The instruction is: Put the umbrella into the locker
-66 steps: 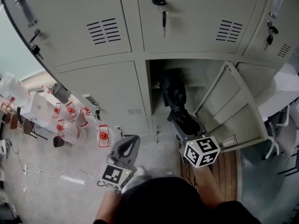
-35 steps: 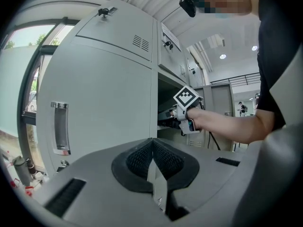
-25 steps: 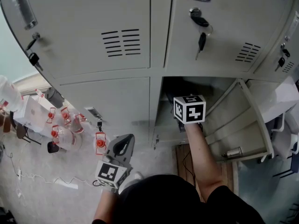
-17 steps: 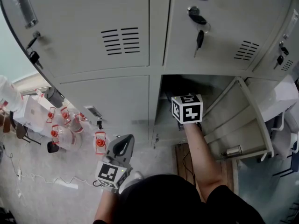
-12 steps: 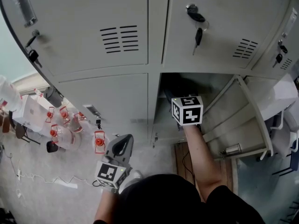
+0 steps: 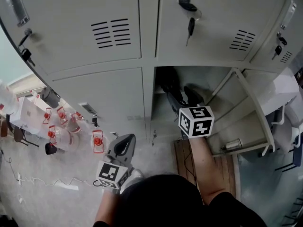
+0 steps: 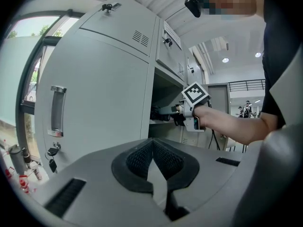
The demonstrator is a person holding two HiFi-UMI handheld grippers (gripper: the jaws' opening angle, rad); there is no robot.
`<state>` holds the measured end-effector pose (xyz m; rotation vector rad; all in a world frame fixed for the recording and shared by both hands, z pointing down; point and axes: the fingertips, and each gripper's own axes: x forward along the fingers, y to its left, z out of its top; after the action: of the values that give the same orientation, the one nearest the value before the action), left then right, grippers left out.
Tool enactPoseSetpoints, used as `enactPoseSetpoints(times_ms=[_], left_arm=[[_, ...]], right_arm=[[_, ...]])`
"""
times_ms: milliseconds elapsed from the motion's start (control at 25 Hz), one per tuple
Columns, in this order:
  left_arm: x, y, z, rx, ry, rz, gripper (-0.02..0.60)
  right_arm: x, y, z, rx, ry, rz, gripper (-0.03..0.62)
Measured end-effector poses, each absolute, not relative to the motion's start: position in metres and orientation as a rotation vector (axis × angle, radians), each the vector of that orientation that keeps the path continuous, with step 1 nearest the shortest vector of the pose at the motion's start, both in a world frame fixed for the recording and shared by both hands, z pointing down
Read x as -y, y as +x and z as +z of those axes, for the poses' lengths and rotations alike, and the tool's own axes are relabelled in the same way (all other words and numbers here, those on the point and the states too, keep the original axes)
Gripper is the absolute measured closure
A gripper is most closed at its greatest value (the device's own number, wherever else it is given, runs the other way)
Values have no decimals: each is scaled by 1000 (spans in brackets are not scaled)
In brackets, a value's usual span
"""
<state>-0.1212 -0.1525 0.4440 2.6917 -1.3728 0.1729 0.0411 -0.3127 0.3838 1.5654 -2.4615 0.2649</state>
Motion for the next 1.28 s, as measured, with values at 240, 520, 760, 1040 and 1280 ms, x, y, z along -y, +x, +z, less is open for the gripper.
enactPoseSetpoints(times_ms=[240,520,760,1040,1280], left_arm=[[148,-104,446,1313,2715,186,571],[142,-94,451,1275,2721,203,571],[142,-97,455,1294,2696,208,571],[147,-103,456,1319,2690,218,571],[153,-106,457,1336,2678,225,571]], right_arm=[[285,50,393,2475,1568,313,324],[266,53,403,2480,1575,331,383],[266,51,408,2472,1587,333,439],[277,50,405,2469,1625,311,474],[293,55,405,2445,1654,289,480]])
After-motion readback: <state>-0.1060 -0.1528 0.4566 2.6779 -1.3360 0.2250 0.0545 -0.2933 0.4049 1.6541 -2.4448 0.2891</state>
